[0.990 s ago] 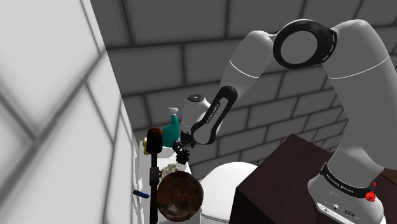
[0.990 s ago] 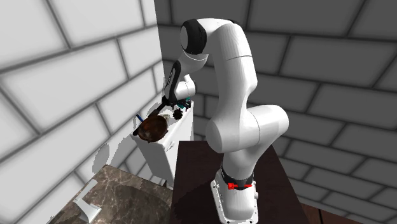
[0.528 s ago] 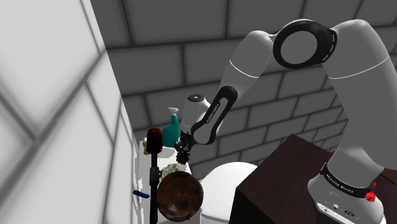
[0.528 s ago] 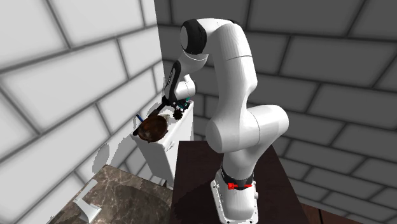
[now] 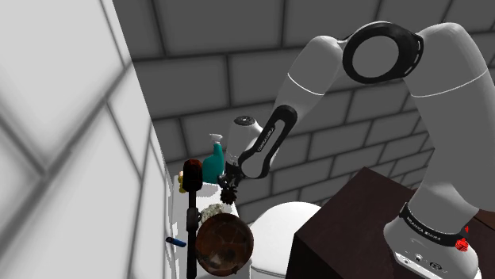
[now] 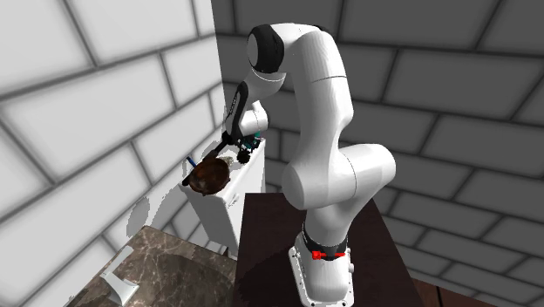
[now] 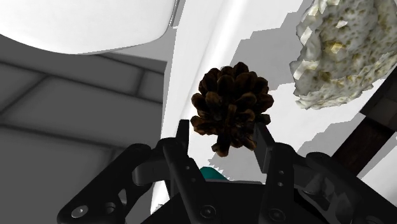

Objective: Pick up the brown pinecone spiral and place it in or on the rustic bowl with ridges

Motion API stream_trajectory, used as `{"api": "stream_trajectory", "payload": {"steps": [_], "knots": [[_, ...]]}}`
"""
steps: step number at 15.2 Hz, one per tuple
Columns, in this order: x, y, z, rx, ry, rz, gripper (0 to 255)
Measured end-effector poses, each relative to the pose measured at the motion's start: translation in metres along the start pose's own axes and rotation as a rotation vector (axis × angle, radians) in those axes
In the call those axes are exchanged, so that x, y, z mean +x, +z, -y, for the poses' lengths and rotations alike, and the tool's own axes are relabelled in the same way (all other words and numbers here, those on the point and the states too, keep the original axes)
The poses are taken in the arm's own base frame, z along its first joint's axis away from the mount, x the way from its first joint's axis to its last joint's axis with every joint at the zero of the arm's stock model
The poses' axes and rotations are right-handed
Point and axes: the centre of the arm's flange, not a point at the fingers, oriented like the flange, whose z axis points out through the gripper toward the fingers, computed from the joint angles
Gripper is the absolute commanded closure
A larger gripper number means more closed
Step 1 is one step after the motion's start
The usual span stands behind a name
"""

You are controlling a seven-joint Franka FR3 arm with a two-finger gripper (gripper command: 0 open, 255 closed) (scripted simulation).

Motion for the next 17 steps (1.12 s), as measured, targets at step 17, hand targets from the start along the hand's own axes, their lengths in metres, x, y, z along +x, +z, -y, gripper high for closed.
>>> {"api": "stream_trajectory", "payload": {"steps": [17], "knots": [[0.016, -0.087, 0.012, 0.0, 0.0, -0.001, 255]]}}
